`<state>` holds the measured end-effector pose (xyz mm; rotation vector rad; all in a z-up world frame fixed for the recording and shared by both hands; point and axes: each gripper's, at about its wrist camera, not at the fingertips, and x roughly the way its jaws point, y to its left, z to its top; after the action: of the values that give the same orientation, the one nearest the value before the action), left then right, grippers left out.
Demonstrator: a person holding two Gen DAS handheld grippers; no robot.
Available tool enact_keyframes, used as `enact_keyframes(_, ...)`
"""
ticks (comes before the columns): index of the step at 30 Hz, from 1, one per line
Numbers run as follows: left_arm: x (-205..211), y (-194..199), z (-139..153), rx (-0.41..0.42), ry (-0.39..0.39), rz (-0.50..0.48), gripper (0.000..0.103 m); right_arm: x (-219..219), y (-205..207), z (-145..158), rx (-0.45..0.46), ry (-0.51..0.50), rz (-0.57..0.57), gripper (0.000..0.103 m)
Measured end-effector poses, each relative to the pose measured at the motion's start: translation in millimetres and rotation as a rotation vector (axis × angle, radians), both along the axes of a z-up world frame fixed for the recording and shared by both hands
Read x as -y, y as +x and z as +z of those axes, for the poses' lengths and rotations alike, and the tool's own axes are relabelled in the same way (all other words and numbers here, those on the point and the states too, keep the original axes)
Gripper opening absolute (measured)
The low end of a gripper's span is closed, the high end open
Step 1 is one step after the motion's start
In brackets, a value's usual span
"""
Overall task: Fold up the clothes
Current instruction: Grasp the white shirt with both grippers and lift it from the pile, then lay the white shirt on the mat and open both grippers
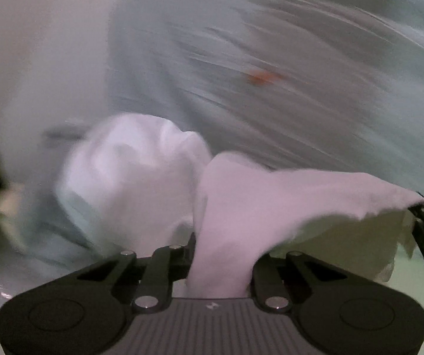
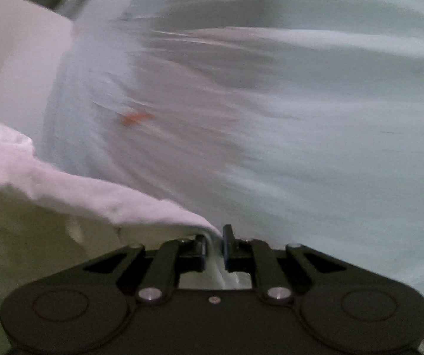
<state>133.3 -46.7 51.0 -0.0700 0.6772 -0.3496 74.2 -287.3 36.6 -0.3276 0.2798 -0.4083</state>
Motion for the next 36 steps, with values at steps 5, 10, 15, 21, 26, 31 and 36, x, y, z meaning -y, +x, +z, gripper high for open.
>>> enact_keyframes(5,101,-61,-52,-0.136,0.009,-0.27,0.029,79,-105,-34,-0.132,-0.099,-0.292,0.011)
enact_keyframes(10,180,-118,-89,-0.289,0.06,-0.414,0.031,158,-215,-68,-0.255,0.145,-0.494,0.012)
enact_keyframes(15,203,-142,-98,-0.342,0.035,-0.335,0.034,205,-282,-100,-0.353,0.342,-0.494,0.017)
enact_keyframes(21,199,-145,-103,-0.38,-0.041,-0.171,0.035,226,-298,-121,-0.365,0.528,-0.407,0.052)
enact_keyframes(26,189,-152,-92,-0.338,-0.056,-0.108,0.055,228,-320,-102,-0.239,0.637,-0.354,0.057)
enact_keyframes(31,161,-150,-83,-0.326,-0.092,-0.056,0.063,240,-337,-85,-0.102,0.784,-0.373,0.062)
enact_keyframes(36,143,-134,-82,-0.318,-0.049,0.017,0.064,244,-339,-87,-0.089,0.842,-0.463,0.064)
